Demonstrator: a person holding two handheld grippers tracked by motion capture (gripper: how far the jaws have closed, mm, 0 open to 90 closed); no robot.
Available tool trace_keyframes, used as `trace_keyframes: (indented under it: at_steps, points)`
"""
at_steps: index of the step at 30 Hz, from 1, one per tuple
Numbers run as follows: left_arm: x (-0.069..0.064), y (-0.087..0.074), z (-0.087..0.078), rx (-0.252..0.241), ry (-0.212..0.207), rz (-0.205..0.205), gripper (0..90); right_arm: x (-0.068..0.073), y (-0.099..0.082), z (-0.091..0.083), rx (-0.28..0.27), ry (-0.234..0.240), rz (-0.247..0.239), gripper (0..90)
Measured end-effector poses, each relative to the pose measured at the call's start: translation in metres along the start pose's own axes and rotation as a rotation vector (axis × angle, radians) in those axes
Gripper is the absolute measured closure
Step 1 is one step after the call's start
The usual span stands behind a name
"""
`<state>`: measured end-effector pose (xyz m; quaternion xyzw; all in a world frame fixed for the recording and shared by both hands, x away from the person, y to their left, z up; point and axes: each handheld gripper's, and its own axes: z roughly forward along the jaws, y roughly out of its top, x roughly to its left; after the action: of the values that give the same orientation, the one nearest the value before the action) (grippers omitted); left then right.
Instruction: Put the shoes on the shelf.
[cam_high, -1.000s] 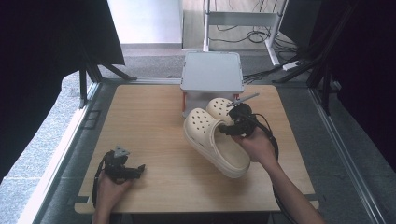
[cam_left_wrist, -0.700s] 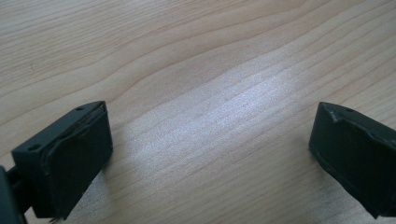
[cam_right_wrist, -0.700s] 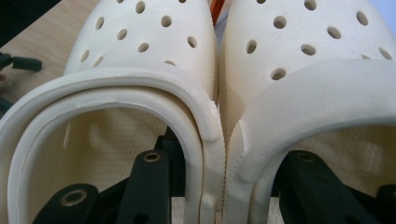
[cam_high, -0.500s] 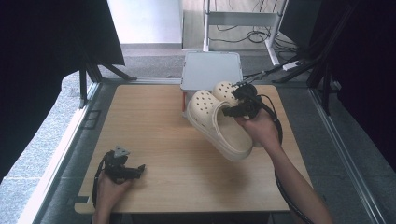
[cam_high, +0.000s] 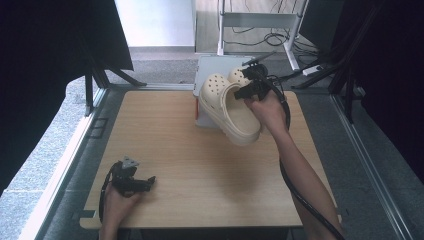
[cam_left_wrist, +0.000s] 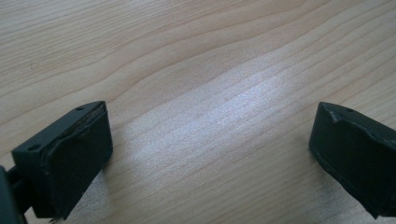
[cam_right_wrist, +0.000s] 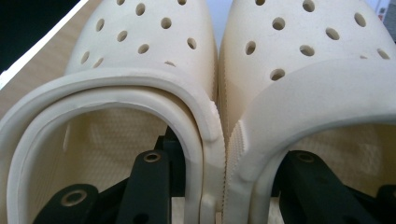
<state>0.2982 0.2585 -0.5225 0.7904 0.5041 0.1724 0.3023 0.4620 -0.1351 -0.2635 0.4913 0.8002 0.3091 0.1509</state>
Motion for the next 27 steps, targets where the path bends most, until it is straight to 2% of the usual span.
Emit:
trace_keyframes:
  at_steps: [1,3,8,10,16,25,27]
  points:
    - [0.0,0.0,0.0,0.0,0.0,0.0,0.0,0.0,0.0,0.0,0.0,0.0,0.0,65.5]
    - [0.0,0.0,0.0,0.001,0.0,0.001,0.0,-0.003,0.012,0.008,0.0,-0.022,0.03,65.4]
    - [0.0,0.0,0.0,0.001,-0.001,-0.003,0.0,-0.005,0.027,0.015,-0.007,-0.037,0.066,65.4]
    - [0.0,0.0,0.0,0.001,-0.001,-0.002,0.0,-0.004,0.038,0.02,-0.014,-0.046,0.095,65.4]
    - [0.0,0.0,0.0,0.001,-0.001,-0.002,0.0,-0.001,0.06,0.032,-0.027,-0.098,0.146,65.3]
    - [0.0,0.0,0.0,0.001,-0.001,-0.002,0.0,-0.005,0.082,0.052,-0.033,-0.133,0.232,65.3]
    - [0.0,0.0,0.0,0.001,-0.001,-0.002,0.0,-0.007,0.089,0.061,-0.03,-0.15,0.26,65.2]
